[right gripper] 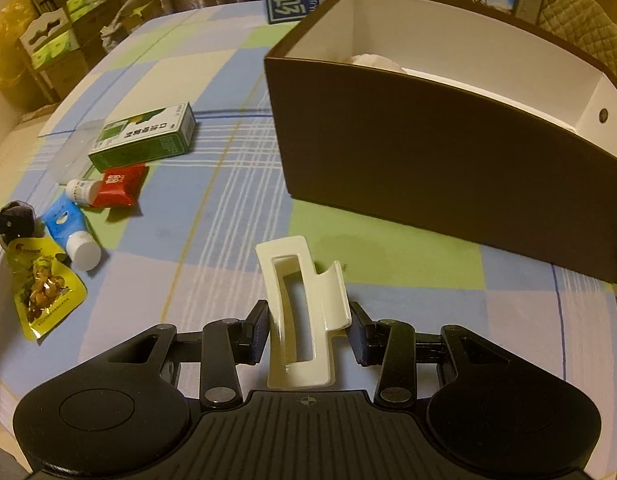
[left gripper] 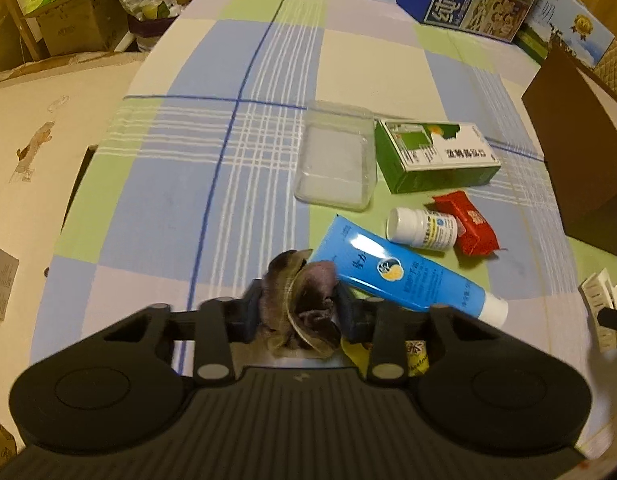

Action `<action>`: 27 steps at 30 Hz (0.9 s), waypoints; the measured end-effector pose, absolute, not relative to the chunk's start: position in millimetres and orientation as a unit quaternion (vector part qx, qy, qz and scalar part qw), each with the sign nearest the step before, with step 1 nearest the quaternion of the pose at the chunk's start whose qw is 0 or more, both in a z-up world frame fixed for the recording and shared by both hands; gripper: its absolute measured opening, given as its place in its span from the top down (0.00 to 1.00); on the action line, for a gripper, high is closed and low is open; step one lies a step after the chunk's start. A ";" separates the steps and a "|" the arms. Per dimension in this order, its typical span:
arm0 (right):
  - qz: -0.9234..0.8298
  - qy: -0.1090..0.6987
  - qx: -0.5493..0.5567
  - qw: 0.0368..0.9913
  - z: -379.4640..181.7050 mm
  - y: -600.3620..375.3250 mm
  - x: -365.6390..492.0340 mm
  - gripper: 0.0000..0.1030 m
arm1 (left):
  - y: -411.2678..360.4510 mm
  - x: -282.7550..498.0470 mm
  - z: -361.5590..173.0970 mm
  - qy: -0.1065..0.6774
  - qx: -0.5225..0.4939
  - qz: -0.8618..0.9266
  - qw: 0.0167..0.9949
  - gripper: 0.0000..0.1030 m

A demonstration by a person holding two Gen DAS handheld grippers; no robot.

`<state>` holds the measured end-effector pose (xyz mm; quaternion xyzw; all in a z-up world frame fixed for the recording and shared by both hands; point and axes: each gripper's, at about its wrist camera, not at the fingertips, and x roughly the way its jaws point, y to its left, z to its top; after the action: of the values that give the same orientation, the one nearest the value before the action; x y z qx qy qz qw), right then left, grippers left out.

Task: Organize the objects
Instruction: 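Grasp the dark brown scrunchie with the left tool while the right tool holds the clip, then carry the scrunchie and hair clip into the brown storage box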

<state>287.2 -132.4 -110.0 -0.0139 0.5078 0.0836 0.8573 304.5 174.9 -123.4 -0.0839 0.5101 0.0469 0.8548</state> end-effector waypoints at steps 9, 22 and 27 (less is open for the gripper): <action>0.102 0.501 -0.012 0.859 -103.4 -132.3 291.8 0.63 | 191.7 288.8 -104.5 0.489 -0.099 0.078 0.863 0.80; 0.135 0.471 0.014 0.872 -70.7 -140.2 291.2 0.63 | 158.7 279.6 -54.1 0.445 -0.100 0.055 0.888 0.80; 0.135 0.451 0.033 0.882 -50.3 -156.8 286.2 0.63 | 131.7 287.2 -32.1 0.423 -0.093 0.026 0.901 0.80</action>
<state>286.2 -156.8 -50.3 0.0327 0.4510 0.1349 0.8816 287.2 131.7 -32.1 -0.0932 0.4228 0.0257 0.9011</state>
